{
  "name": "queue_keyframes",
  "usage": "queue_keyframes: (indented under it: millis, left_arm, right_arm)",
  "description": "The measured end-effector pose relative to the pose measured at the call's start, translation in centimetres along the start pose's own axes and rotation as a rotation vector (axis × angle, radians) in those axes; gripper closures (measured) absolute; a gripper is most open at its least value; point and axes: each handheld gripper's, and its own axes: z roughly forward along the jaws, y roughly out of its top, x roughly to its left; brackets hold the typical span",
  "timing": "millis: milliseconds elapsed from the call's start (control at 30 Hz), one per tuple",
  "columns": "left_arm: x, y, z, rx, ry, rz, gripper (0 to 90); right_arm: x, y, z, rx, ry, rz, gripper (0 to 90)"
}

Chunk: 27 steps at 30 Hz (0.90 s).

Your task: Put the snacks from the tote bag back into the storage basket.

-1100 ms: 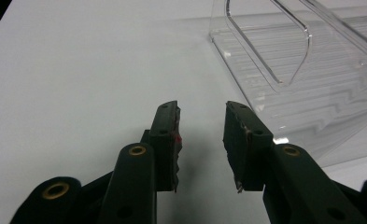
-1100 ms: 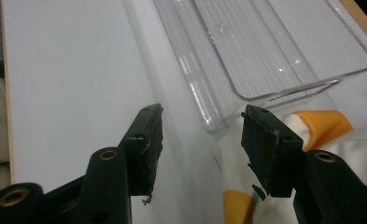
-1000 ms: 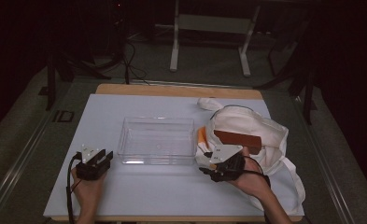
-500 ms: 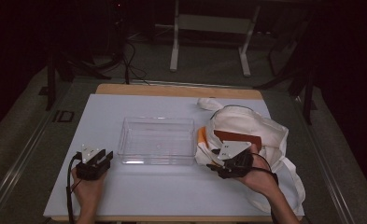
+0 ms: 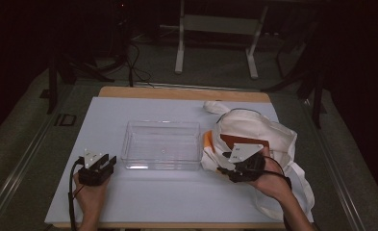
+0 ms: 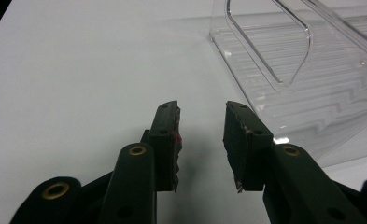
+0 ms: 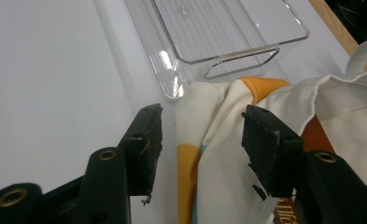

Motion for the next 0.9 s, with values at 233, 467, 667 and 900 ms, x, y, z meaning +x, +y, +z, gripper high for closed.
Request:
queue_keyframes:
  millis: [233, 467, 667, 900]
  left_arm:
    - [0.0, 0.0, 0.0, 0.000, 0.001, 0.001, 65.9]
    - [0.0, 0.0, 0.0, 0.001, 0.002, 0.001, 65.9]
    - [0.0, 0.0, 0.0, 0.001, 0.002, 0.000, 65.9]
    - [0.0, 0.0, 0.0, 0.000, 0.001, 0.000, 65.8]
  right_arm:
    - [-0.4, -0.1, -0.4, 0.010, -0.011, 0.001, 47.5]
    - [-0.9, -0.3, -0.8, 0.018, -0.021, 0.005, 47.5]
    - [-1.4, -0.6, -1.1, 0.028, -0.031, 0.007, 47.4]
    - [-1.9, -0.9, -1.3, 0.037, -0.038, 0.017, 47.4]
